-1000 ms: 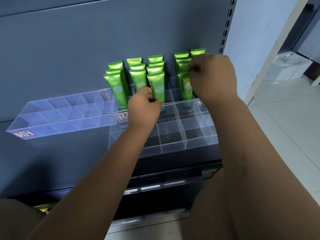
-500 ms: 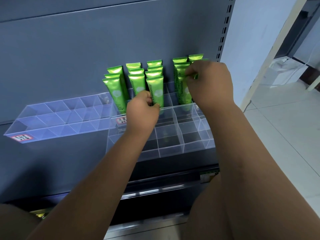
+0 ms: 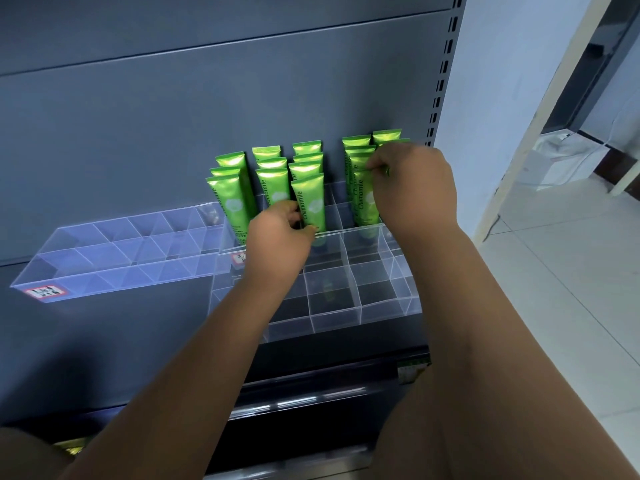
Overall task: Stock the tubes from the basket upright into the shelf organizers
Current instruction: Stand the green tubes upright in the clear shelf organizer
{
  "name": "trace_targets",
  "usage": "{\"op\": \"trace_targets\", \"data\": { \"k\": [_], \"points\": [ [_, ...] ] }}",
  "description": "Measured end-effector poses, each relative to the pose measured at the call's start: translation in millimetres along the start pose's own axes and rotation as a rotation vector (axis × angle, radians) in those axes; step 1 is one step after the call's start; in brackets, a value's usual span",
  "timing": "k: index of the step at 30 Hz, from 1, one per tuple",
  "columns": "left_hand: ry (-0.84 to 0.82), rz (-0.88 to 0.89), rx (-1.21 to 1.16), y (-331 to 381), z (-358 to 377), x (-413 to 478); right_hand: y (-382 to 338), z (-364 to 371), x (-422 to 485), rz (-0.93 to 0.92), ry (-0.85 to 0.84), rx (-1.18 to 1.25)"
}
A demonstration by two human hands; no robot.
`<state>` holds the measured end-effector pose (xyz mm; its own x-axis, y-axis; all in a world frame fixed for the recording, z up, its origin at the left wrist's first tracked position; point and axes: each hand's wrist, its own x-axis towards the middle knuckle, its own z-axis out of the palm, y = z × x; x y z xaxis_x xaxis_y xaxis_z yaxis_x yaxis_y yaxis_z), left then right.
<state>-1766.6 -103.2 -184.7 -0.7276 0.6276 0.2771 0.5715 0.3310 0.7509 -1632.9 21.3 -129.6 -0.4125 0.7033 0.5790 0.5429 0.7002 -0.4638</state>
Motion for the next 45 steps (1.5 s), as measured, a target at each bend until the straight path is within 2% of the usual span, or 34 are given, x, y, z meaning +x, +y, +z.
{"op": "trace_targets", "data": {
  "k": [9,13,16,23,26,29,35,43,45],
  "points": [
    [-0.012,0.059,0.084,0,-6,-8,-1,-2,-1,0.015,-0.006,-0.017],
    [-0.003,-0.032,-0.033,0,-7,-9,-2,-6,-2,0.023,0.003,-0.002],
    [0.018,-0.038,-0.046,1,-12,-11,-5,-12,-4,0.036,0.021,0.001],
    [0.104,0.056,0.132,13,-45,-42,-35,-31,-38,-0.05,0.068,0.044],
    [0.126,0.092,0.279,10,-65,-62,-60,-34,-63,-0.136,0.036,0.132],
    [0.142,0.114,0.364,0,-88,-81,-89,-28,-85,-0.159,-0.1,0.166],
    [0.156,-0.026,0.339,-20,-163,-124,-171,-15,-125,-0.273,-0.342,0.204],
    [0.386,-0.217,0.645,-94,-303,-204,-310,14,-204,-0.547,-0.378,0.21],
    [0.421,-0.303,0.748,-117,-340,-238,-357,29,-238,-0.618,-0.444,0.238]
  ]
}}
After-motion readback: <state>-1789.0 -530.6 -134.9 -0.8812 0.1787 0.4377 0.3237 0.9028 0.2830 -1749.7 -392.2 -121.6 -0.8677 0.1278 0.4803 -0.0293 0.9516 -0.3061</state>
